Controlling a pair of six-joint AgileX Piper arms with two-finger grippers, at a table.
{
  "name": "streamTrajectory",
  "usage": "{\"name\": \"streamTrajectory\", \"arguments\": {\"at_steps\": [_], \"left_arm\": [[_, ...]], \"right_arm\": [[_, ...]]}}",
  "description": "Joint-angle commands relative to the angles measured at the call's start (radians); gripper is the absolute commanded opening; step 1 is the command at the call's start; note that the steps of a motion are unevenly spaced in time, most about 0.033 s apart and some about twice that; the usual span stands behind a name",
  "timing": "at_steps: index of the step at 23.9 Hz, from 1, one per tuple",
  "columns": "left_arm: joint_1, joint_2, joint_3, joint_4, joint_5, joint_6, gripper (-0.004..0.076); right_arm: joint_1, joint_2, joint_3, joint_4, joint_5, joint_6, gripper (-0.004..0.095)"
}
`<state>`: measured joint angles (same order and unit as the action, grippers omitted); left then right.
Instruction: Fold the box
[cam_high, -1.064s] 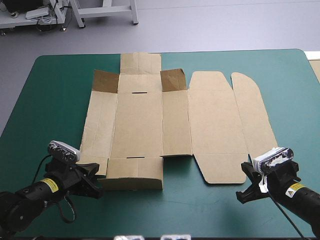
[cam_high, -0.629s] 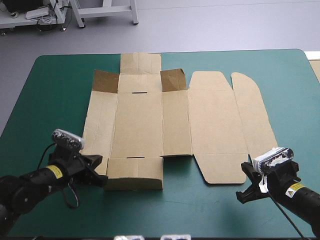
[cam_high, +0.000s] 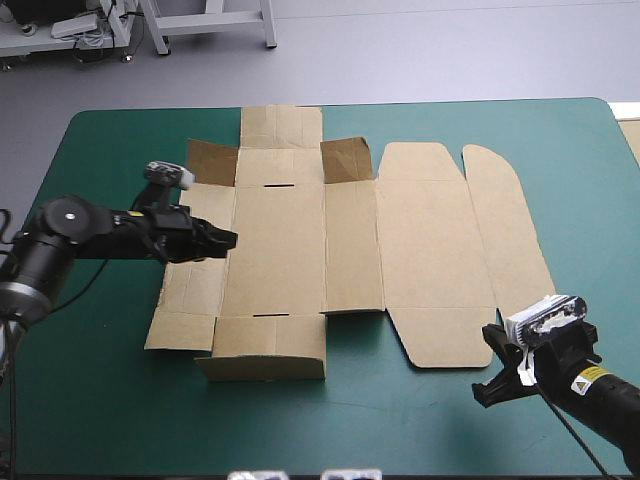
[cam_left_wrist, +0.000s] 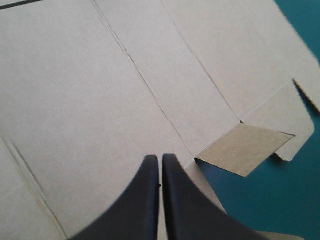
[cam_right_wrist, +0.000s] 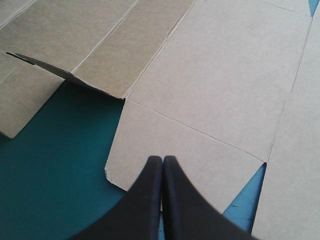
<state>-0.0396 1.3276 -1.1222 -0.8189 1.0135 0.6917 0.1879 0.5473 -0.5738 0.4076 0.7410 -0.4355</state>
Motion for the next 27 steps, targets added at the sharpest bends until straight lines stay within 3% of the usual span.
{"name": "streamTrajectory", "arguments": {"at_steps": [1, 3, 6, 8, 10, 15, 17, 27], "left_arm": [[0.245, -0.027, -0.033, -0.166, 0.204, 0.11, 0.0016], [0.413, -0.027, -0.033, -0.13, 0.277, 0.103, 0.0013], [0.59, -0.025, -0.033, -0.082, 0.277, 0.082, 0.0018], [0.652, -0.017, -0.033, -0.061, 0.277, 0.037, 0.0077], [0.667, -0.006, -0.033, -0.02, 0.277, -0.009, 0.0158], [0.669, 0.026, -0.033, 0.043, 0.277, -0.042, 0.0458], [0.669, 0.042, -0.033, 0.025, 0.277, -0.042, 0.0532], [0.591, 0.225, 0.003, 0.018, 0.281, -0.003, 0.0538]], "right_arm": [[-0.002, 0.003, -0.025, 0.023, -0.054, -0.009, -0.0018], [-0.002, 0.003, -0.025, 0.023, -0.054, -0.015, -0.0018], [-0.002, 0.003, -0.025, 0.02, -0.054, -0.015, -0.0018], [-0.002, 0.005, -0.025, 0.018, -0.054, -0.015, -0.0018], [-0.002, 0.005, -0.025, 0.016, -0.054, -0.015, -0.0018], [-0.002, 0.005, -0.025, 0.016, -0.054, -0.017, -0.0018], [-0.002, 0.005, -0.025, 0.016, -0.056, -0.017, -0.0018], [-0.002, 0.005, -0.025, 0.016, -0.058, -0.017, -0.0018]]}}
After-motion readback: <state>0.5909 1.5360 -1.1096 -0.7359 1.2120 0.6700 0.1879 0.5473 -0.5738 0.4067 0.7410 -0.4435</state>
